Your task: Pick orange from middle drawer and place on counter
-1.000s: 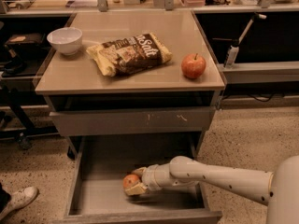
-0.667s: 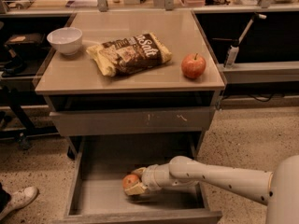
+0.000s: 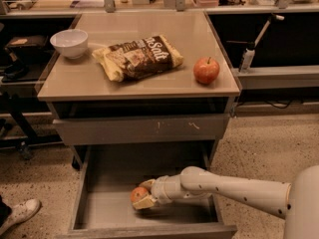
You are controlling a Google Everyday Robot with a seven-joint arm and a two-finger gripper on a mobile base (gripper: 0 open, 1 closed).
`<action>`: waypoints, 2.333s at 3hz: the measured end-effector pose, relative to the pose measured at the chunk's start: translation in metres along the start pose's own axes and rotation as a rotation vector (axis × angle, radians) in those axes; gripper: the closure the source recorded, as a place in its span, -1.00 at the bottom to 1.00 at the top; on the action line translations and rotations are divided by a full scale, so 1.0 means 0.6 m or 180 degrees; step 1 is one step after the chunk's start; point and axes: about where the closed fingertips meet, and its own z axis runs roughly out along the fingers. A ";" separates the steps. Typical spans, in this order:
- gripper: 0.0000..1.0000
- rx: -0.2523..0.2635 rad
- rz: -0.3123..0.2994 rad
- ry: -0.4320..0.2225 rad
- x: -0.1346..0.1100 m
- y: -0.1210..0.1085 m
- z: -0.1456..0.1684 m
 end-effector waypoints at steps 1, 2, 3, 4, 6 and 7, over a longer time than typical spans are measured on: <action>1.00 0.0091 0.0067 0.0003 -0.037 0.023 -0.027; 1.00 0.0280 0.0169 0.0022 -0.102 0.064 -0.077; 1.00 0.0482 0.0248 0.0037 -0.168 0.100 -0.131; 1.00 0.0709 0.0198 0.0072 -0.239 0.114 -0.189; 1.00 0.1206 -0.0008 0.0205 -0.382 0.103 -0.324; 1.00 0.1207 -0.0008 0.0205 -0.382 0.103 -0.324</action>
Offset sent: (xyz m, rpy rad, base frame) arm -0.0335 0.0021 0.1590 -0.0746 -0.0194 -0.1817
